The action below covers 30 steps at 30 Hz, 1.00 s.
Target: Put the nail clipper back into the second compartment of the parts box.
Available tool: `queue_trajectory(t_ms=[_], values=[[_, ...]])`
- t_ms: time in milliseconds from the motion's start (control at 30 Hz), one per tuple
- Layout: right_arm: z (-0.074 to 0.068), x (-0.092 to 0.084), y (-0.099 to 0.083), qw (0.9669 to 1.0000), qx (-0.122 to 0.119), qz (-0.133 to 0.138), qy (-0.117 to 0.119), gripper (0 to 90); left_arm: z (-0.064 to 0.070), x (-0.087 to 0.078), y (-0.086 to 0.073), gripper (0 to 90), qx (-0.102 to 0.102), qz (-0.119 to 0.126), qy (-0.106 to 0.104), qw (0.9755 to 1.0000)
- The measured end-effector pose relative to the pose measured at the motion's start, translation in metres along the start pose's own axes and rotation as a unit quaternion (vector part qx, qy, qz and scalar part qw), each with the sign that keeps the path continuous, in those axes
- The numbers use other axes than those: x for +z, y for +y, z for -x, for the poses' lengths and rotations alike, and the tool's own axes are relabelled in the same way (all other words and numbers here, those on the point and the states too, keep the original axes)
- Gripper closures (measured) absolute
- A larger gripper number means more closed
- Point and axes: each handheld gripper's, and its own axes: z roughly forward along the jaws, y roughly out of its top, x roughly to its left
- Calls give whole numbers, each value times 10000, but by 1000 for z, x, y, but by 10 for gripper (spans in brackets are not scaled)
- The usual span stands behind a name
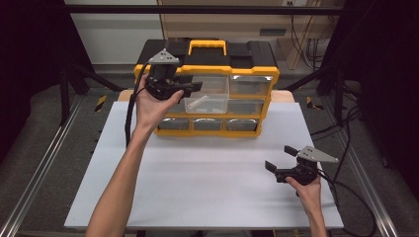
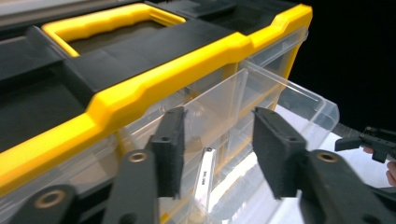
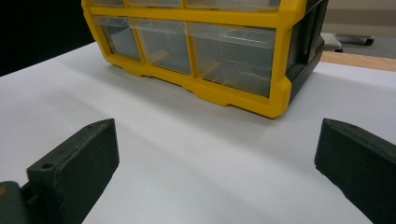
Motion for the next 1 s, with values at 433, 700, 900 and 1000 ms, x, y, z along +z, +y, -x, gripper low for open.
queue_trajectory(t_ms=[433, 700, 900, 1000], values=[[0, 0, 0, 10000, -3, 2, -15, 5, -4, -45, -29, 293, -84, 459, -95, 9989], [-1, 1, -1, 10000, -45, -12, -6, 5, -14, -64, -60, 197, -78, 712, 155, 9973], [-1, 1, -1, 10000, -20, -33, -6, 5, -19, -70, -88, 166, -182, 731, 298, 9967], [-1, 1, -1, 10000, -31, -41, -11, 5, -21, -72, -103, 157, -258, 733, 319, 9965]])
